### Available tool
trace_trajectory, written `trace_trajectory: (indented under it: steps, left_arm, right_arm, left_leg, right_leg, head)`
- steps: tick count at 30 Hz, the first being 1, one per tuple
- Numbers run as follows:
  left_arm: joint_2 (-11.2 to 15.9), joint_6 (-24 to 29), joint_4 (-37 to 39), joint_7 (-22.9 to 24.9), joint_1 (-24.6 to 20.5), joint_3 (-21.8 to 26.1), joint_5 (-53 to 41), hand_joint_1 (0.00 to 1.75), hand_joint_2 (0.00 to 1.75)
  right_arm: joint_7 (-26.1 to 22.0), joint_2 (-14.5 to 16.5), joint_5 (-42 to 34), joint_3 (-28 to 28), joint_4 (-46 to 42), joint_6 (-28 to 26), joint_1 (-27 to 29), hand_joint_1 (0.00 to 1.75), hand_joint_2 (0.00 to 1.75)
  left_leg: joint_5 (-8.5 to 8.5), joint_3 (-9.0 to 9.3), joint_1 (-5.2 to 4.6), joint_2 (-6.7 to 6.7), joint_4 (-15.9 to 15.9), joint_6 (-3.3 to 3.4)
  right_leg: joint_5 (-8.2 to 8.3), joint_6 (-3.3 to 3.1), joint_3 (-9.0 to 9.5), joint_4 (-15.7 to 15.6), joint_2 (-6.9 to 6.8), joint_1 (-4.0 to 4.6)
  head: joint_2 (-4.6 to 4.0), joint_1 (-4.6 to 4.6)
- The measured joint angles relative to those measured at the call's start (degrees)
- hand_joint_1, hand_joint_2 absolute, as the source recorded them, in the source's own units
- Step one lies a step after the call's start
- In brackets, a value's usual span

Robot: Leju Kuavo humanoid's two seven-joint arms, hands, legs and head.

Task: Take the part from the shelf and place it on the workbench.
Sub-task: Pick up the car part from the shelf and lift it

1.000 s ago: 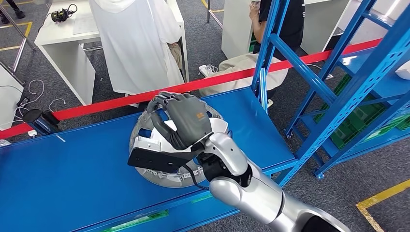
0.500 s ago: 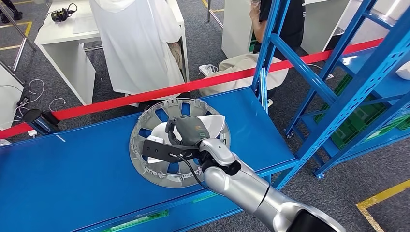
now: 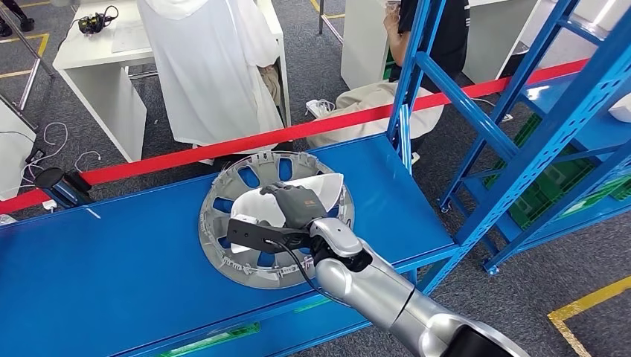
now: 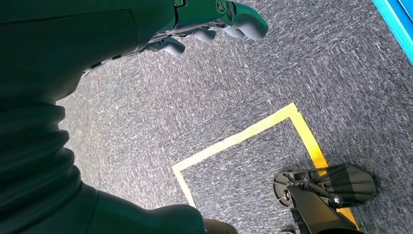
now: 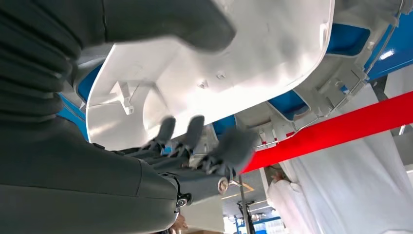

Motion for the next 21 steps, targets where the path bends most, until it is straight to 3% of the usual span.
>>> trace_trajectory:
  steps: [1,5,21]
  left_arm:
    - [0.0,0.0,0.0,-0.1,0.0,0.0,0.2,0.0,1.75]
    - [0.1,-0.2,0.0,-0.5,0.0,0.0,0.5,0.0,0.0]
    - [0.2,-0.4,0.0,-0.1,0.0,0.0,0.6,0.0,0.0]
  right_arm:
    - [0.0,0.0,0.0,0.0,0.0,0.1,0.0,0.0,0.0]
    - [0.0,0.1,0.1,-0.2,0.0,0.8,0.1,0.0,0.0]
    - [-0.7,1.5,-0.1,0.1,-0.1,3.2,0.5,0.0,0.0]
  left_leg:
    - [0.0,0.0,0.0,0.0,0.0,0.0]
    - [0.0,0.0,0.0,0.0,0.0,0.0]
    - [0.0,0.0,0.0,0.0,0.0,0.0]
  right_leg:
    - [0.0,0.0,0.0,0.0,0.0,0.0]
    - [0.0,0.0,0.0,0.0,0.0,0.0]
    - [0.0,0.0,0.0,0.0,0.0,0.01]
  head:
    - [0.0,0.0]
    - [0.01,0.0]
    - [0.0,0.0]
